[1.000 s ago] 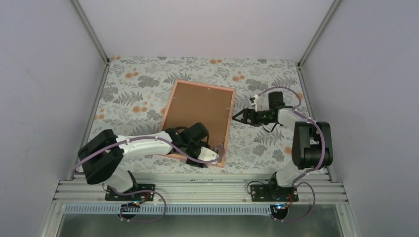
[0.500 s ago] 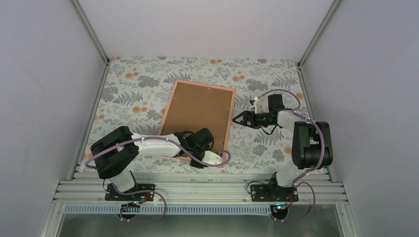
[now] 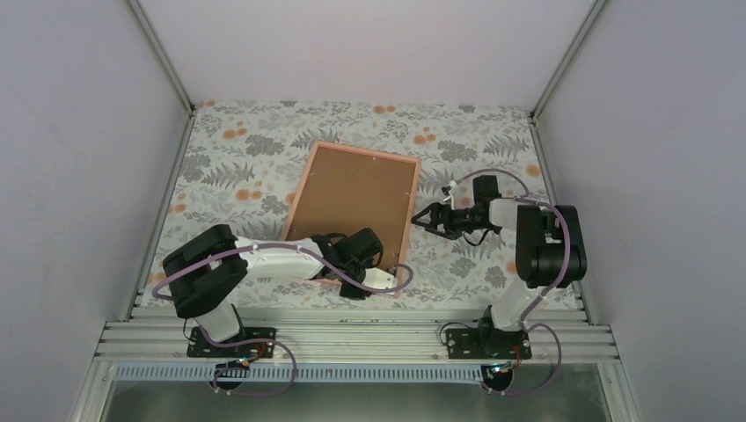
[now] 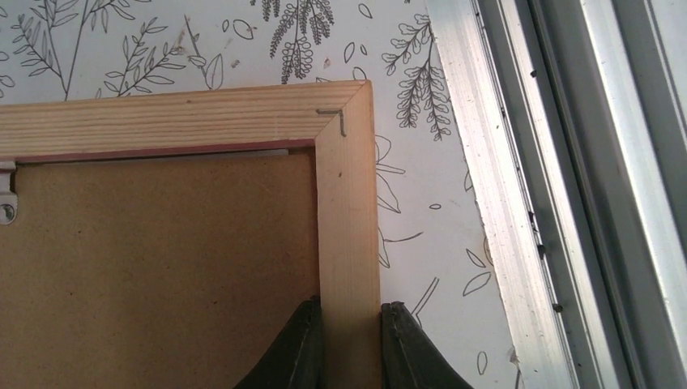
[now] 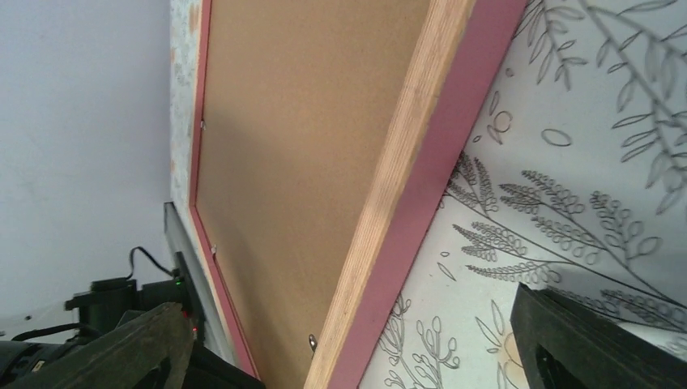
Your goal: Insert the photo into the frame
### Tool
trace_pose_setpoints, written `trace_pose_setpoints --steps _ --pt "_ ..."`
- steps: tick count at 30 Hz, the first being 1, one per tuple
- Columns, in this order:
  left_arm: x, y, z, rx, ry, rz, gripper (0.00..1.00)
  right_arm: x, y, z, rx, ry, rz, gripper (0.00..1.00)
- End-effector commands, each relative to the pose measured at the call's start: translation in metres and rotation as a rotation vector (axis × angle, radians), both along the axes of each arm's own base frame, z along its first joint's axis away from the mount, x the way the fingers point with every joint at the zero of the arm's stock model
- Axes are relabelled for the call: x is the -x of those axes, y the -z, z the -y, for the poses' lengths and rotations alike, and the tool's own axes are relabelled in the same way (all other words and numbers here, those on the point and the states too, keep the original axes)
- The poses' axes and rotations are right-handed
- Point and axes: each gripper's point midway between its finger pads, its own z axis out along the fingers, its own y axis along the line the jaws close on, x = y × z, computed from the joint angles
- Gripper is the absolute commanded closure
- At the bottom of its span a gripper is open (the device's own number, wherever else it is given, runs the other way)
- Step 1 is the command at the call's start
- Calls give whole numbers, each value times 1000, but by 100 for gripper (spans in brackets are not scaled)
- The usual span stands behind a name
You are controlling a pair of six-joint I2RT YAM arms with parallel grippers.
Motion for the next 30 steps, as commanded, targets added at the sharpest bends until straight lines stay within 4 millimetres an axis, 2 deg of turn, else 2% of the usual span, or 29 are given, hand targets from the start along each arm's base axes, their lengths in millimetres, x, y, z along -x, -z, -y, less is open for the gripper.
trace_pose_setpoints --steps 1,8,13,16,23,24,30 --pt "-7 -48 24 124 -28 12 98 6 -1 -7 -126 -9 -74 1" --pt "-13 -89 37 223 -50 21 98 2 -10 -16 -277 -15 -170 2" --pt "-10 -113 44 285 -12 16 98 -11 -21 -20 -363 -6 -240 4" --pt "-6 -124 48 319 20 10 98 -18 -20 -21 -390 1 -282 8" --pt "-11 -133 55 343 10 9 98 -37 -27 -25 -409 26 -308 28" --pt "-15 -132 55 342 -6 6 98 -40 -28 -25 -401 33 -305 37" --pt "-25 -133 58 340 -41 5 98 -49 -35 -24 -374 62 -288 54"
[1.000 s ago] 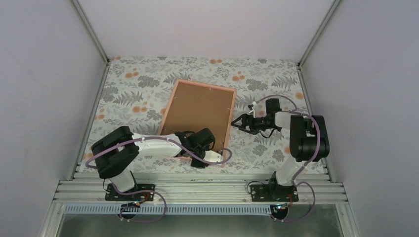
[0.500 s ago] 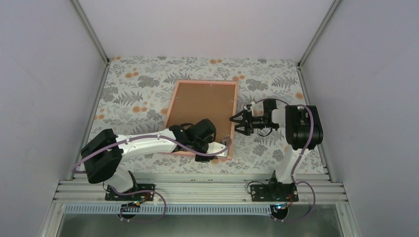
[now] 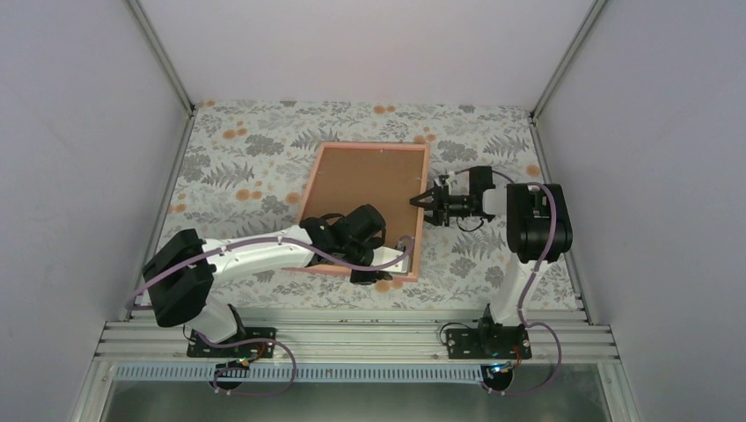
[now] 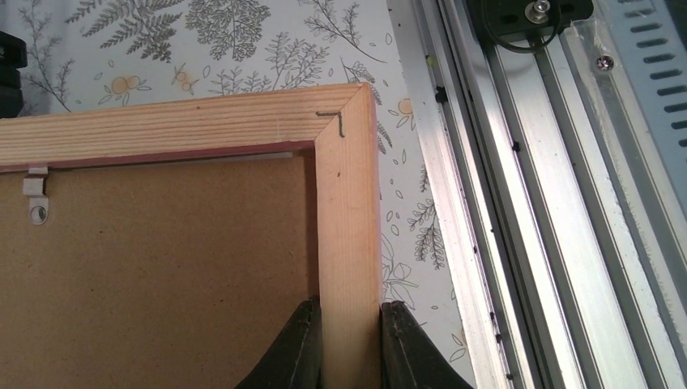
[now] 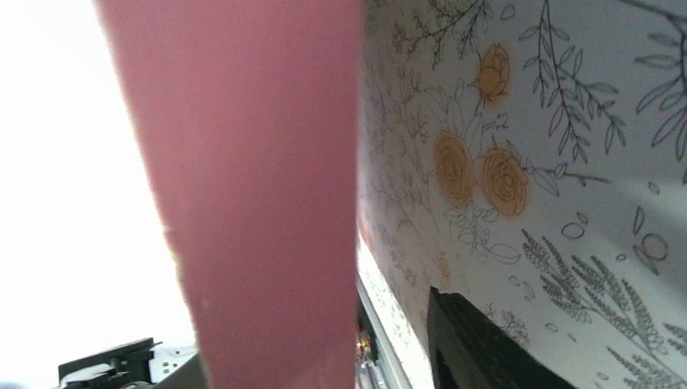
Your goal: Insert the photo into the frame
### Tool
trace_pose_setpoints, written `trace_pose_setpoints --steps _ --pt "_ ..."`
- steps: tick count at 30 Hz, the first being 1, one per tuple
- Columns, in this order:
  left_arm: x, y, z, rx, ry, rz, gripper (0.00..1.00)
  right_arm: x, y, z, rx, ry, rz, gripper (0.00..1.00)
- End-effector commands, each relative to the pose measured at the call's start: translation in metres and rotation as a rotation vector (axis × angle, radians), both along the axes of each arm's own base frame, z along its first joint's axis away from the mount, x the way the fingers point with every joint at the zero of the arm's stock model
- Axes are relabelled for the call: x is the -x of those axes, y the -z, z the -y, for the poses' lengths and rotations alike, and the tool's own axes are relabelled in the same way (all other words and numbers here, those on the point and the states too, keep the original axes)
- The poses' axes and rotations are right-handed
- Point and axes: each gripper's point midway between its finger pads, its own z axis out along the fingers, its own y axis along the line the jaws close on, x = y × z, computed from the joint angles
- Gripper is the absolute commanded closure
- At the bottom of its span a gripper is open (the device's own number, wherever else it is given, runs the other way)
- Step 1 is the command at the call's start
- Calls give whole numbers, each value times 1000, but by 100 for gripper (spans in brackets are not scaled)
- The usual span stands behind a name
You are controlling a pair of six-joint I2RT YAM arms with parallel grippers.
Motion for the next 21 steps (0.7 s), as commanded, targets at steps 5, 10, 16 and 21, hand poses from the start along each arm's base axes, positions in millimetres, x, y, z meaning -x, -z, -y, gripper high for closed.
trace_pose_setpoints --steps 5,10,16,21 --pt "-25 -47 32 144 -9 98 98 -14 -24 0 27 36 41 72" --pt "-33 -50 29 134 -23 115 95 -20 -38 1 45 43 92 92" --pt "-74 -79 9 148 -119 109 55 -34 -72 4 103 41 225 96" --pt "-120 -133 -11 215 -224 152 21 -46 -116 8 133 44 364 96"
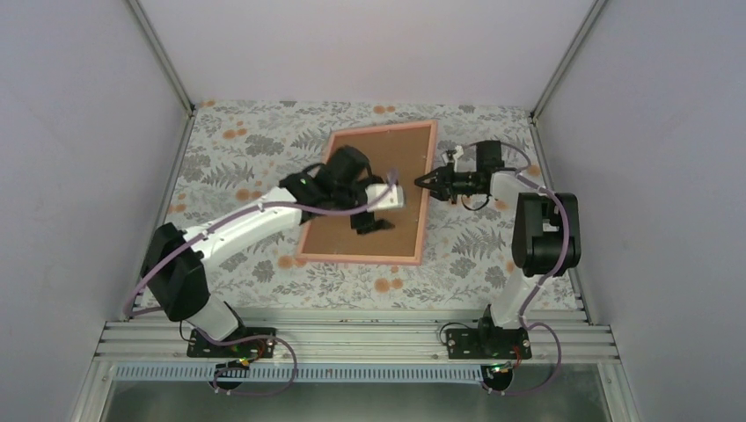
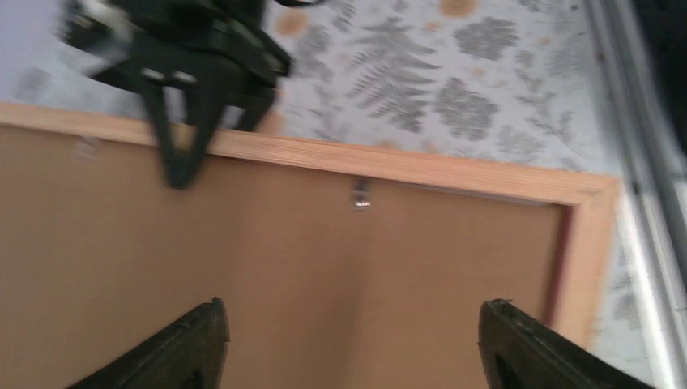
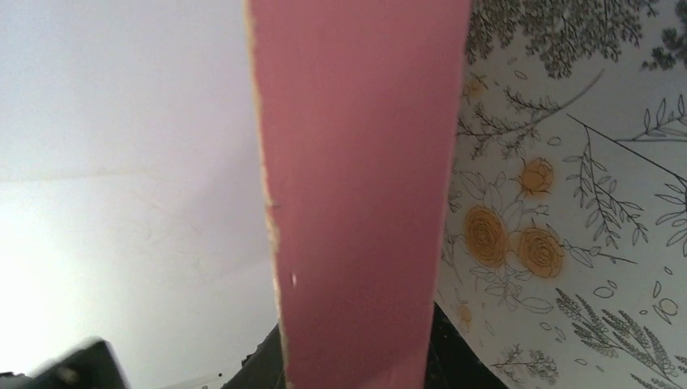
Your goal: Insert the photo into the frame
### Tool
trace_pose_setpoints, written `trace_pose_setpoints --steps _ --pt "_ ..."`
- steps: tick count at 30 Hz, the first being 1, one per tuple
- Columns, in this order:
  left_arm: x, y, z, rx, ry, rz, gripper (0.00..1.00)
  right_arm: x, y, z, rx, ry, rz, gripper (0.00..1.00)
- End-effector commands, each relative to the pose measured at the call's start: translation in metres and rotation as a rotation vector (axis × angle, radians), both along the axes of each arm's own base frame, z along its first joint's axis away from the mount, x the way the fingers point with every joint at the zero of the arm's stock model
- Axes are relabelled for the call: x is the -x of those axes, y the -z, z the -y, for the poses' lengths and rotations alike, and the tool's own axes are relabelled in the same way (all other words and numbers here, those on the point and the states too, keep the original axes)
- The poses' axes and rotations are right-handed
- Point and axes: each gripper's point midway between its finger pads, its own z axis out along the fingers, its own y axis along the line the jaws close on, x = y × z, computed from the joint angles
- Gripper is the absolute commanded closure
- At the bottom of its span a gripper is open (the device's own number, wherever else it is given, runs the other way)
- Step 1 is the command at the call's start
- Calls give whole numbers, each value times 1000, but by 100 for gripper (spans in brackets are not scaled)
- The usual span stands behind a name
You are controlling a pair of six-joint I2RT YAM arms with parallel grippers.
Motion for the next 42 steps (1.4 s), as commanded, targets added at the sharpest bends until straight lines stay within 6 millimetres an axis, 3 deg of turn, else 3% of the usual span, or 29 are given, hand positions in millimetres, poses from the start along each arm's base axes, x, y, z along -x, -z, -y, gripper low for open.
trace_pose_setpoints --steps 1,3,6,11,17,22,29,37,42 --pt "-34 -64 -17 90 -83 64 14 -10 -76 1 8 -44 276 96" --pt "-52 -80 -29 99 -145 87 1 -11 -95 2 24 -50 339 96" --pt "-89 -100 -56 117 -289 115 0 -17 -112 6 66 -56 427 96" --pt "-148 -131 -107 199 -543 52 0 -26 -164 15 219 -69 682 96" --pt "-191 -163 -166 282 -749 92 0 -32 -226 25 355 -58 926 96" --pt "-206 -166 -212 305 -885 95 0 -34 -265 32 457 -52 1059 96" --pt "-218 -165 -248 317 -984 97 0 -36 -306 47 636 -20 1217 96" --pt "-223 -166 -272 329 -1050 100 0 -42 -320 48 864 -42 1355 97" --pt "-225 -163 -291 336 -1110 92 0 -39 -323 33 973 -80 1435 97"
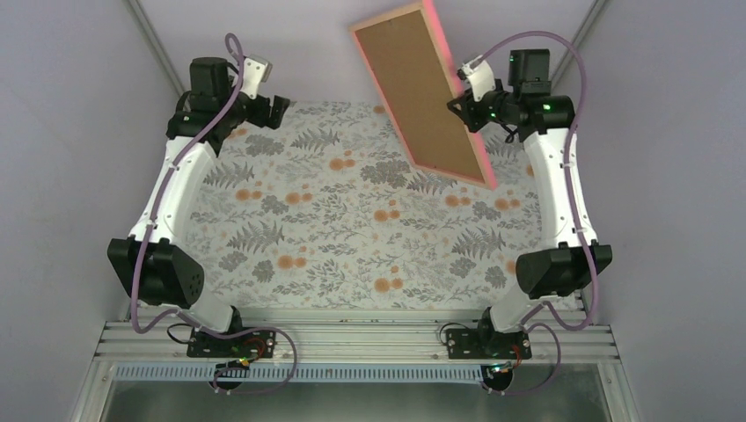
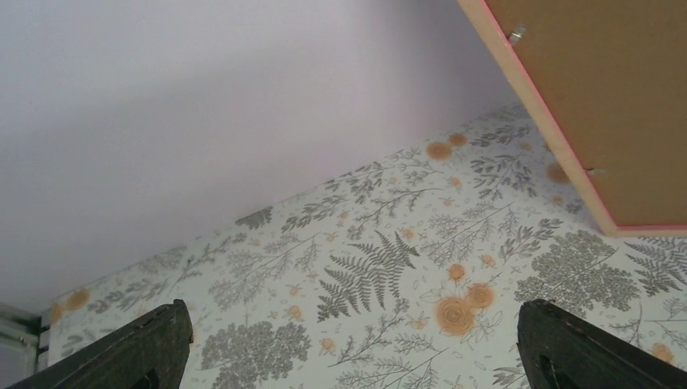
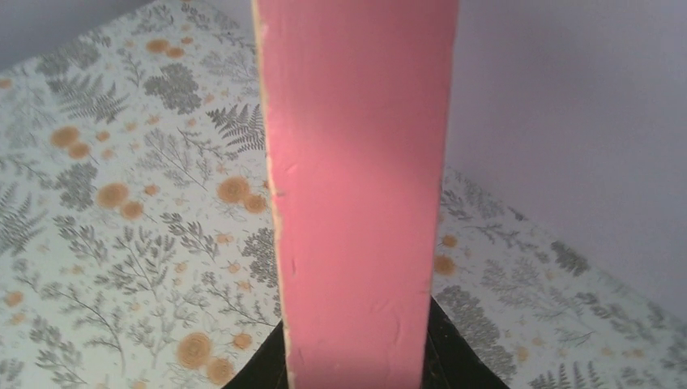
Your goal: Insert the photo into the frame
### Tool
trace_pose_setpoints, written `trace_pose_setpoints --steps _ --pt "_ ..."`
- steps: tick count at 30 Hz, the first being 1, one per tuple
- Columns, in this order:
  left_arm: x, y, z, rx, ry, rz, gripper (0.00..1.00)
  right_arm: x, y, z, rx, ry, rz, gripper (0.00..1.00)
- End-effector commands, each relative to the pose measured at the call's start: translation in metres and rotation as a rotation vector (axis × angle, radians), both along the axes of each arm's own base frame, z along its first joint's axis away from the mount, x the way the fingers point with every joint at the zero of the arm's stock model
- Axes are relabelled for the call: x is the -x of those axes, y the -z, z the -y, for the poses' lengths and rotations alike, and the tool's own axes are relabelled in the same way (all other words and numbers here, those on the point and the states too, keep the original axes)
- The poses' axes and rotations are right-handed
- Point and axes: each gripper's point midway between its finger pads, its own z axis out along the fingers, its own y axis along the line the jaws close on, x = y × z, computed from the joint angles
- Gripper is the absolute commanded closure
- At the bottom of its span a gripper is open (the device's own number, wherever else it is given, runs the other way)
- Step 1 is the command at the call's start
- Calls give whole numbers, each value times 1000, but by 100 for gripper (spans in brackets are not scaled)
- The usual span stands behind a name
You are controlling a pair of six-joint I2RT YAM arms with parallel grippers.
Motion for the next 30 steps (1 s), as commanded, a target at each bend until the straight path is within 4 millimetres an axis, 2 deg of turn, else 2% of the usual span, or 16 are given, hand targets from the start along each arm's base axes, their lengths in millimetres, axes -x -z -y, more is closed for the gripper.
trace_pose_setpoints --steps 1,3,8,12,16,24,30 --pt "4 -8 -19 34 -66 10 0 10 -74 -22 121 -61 344 97" --pt "4 -8 -28 41 -86 8 0 14 -73 -36 169 -81 374 97" --pt "5 -6 -53 64 -144 -2 0 17 -56 -66 334 -84 440 97" --pt "5 -10 -83 78 -208 5 0 25 -32 -93 423 -106 463 97" --pt "6 -14 -100 102 -235 8 0 35 -2 -125 494 -137 474 97" --pt "8 -11 -105 134 -237 -3 0 60 57 -183 603 -212 542 96" --pt "11 -12 -106 122 -237 0 0 81 113 -211 671 -262 581 93"
